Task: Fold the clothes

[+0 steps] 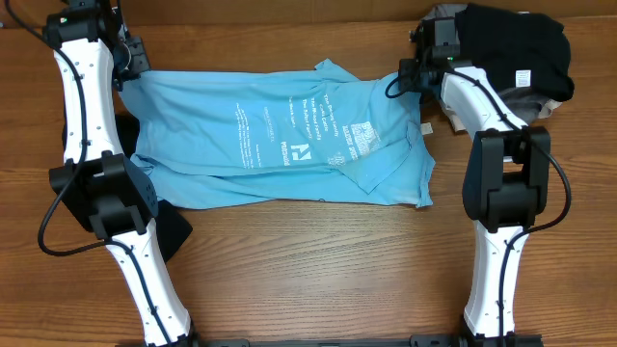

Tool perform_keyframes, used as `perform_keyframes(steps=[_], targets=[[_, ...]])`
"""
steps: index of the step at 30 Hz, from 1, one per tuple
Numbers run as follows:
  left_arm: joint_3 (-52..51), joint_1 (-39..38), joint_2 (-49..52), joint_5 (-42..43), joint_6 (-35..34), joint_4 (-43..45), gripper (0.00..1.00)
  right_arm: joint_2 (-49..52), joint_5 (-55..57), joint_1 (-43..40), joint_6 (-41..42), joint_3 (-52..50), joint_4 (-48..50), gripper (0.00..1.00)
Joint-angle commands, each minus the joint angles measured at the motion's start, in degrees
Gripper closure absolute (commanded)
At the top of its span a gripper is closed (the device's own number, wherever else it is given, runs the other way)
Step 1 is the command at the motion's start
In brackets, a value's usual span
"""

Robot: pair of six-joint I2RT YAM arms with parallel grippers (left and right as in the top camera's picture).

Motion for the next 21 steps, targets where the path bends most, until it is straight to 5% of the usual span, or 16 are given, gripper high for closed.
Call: perform_keyframes(steps=[1,3,7,12,21], targets=[[0.3,-0.2,-0.4,-0.8,-0.4,0.1,0.96,1.2,-0.8,0.2,-0.1,-0.3,0.2,0.52],[0.3,-0.2,-0.4,-0.8,-0.4,0.2,0.96,1.2,-1.5,0.2,-0.1,-0.2,0.3,0.58],[0.3,-0.2,-0.4,-0.8,-0.4,0.5,0.96,1.2,-3.5,0.2,0.4,0.0,0.1,0.95],[0.3,-0.2,-0.4,-0.8,-0.4,0.5,0.96,-0.7,-8.7,0.2,1.4,5.1,-7.7,0.96],[0.3,0.0,-0.4,-0.8,-0.4,0.5,0.96,-3.0,-13.1,4.2,1.4,13.2,-37.8,0.96]])
